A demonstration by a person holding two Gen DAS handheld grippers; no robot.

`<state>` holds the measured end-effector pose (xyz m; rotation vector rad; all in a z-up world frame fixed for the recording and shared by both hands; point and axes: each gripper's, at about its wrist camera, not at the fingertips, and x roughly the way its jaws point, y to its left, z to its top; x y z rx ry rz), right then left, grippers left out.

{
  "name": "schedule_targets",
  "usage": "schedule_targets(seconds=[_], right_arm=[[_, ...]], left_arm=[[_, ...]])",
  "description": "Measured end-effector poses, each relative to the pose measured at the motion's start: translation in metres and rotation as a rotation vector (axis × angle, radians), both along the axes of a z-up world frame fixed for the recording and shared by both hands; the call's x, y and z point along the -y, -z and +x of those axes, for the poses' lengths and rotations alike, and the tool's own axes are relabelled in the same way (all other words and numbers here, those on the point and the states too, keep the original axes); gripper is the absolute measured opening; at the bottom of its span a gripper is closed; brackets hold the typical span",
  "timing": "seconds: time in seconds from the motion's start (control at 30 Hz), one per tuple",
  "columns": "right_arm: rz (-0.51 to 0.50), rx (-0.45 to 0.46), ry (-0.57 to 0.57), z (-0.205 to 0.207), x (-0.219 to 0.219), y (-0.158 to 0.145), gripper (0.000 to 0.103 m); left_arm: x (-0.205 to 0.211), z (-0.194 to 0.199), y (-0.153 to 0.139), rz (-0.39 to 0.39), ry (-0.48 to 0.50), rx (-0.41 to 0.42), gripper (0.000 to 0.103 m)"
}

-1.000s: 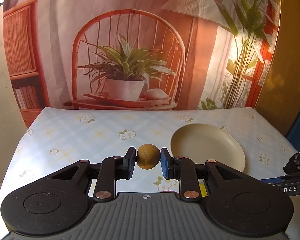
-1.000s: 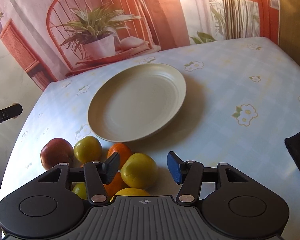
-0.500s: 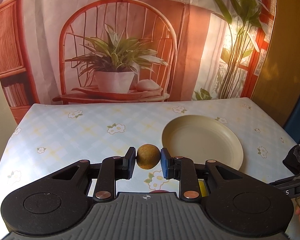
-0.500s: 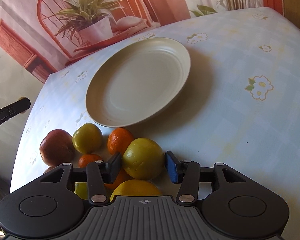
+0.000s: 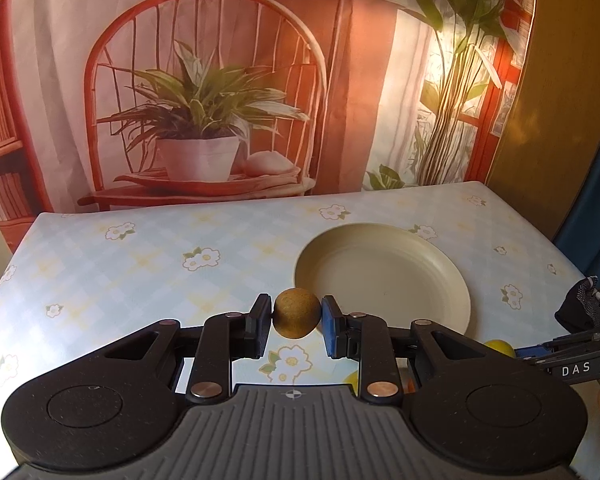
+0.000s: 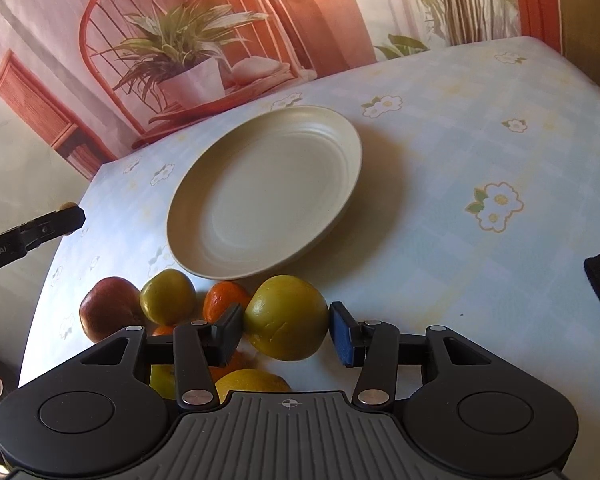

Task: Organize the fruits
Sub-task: 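Carry both fruits over the cream plate and open both grippers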

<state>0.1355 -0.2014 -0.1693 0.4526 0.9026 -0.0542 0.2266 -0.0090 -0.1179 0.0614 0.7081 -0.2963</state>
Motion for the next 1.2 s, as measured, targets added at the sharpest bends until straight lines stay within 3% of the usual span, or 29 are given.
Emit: schedule_targets(seconds=[0.3, 0.67, 1.2], right_arm=[[-0.094, 0.065, -0.036, 0.043, 0.028, -0.027, 0.043], [-0.207, 0.060, -0.133, 0.116, 0.027, -0.009, 0.043], [-0.270, 0.054, -0.125, 0.136, 0.024, 0.007, 0.043]], left_arm=[[0.032, 0.029, 0.010, 0.027, 0.068, -0.009, 0.028], [0.055, 0.091, 0.049, 0.022, 0.087, -0.120, 0.028], [0.059, 0.115, 0.070, 0.078, 0.076, -0.198, 0.028]])
